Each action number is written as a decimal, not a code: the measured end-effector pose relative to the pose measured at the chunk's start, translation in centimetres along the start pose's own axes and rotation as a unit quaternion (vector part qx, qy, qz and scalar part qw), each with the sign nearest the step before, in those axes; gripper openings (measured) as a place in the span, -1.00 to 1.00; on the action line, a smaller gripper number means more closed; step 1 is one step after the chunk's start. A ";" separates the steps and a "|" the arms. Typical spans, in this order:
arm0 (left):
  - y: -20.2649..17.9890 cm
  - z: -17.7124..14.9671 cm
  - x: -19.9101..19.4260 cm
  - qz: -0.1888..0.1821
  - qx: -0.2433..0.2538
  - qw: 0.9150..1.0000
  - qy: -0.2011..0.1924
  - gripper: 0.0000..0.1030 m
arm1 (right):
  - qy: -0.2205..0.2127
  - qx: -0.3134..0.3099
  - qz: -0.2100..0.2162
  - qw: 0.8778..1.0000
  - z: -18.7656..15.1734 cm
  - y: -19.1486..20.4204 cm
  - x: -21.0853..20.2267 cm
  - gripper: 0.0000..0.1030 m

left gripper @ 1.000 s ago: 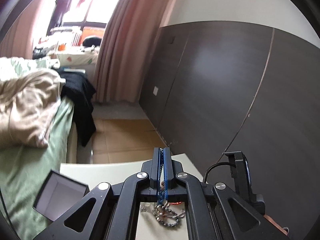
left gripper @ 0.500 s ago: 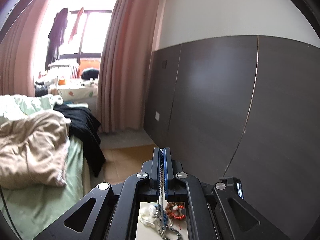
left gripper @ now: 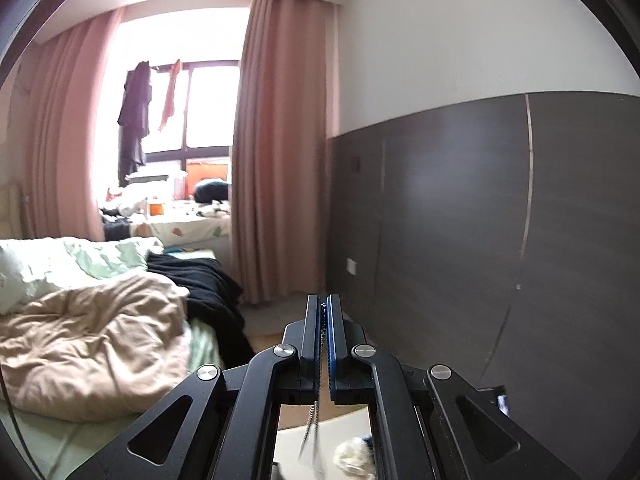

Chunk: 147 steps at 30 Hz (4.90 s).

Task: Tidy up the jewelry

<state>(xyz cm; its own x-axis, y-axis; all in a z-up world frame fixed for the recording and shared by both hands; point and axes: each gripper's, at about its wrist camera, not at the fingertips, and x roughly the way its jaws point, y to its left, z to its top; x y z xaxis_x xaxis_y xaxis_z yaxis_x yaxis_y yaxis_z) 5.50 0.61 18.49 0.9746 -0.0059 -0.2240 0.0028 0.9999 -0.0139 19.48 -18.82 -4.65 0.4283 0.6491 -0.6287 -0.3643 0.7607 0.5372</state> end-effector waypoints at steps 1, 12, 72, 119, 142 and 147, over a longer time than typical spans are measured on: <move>0.7 0.0 0.1 0.008 -0.001 1.000 0.003 -0.97 | 0.001 -0.001 0.001 1.000 0.0 0.2 0.1 -0.81; 4.7 1.7 -0.8 0.053 0.002 0.999 -0.012 -0.97 | 0.015 -0.004 -0.004 1.000 -0.4 0.9 1.2 -0.81; 17.9 -17.6 6.5 0.090 -0.250 0.951 0.160 0.77 | 0.018 -0.091 0.089 0.992 -1.1 14.1 7.2 -0.80; -1.4 -22.8 14.5 -0.053 -0.065 0.951 0.299 0.51 | 0.057 0.117 -0.068 0.989 0.2 -6.1 -0.2 0.80; -5.5 -28.8 19.2 -0.082 -0.058 0.918 0.384 -0.19 | 0.050 0.126 -0.085 0.987 0.5 -7.7 -1.3 0.80; -5.6 -28.8 19.3 -0.088 -0.051 0.920 0.379 -0.19 | 0.067 0.129 -0.096 0.985 0.3 -8.1 0.0 0.80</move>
<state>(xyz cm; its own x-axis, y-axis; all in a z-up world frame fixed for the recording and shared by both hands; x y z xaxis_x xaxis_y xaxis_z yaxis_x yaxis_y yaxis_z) 17.82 -5.48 -13.83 0.5243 -0.2140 -0.8242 0.0882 0.9763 -0.1974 22.65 -25.01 -8.81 0.3488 0.5013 -0.7919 -0.0580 0.8549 0.5156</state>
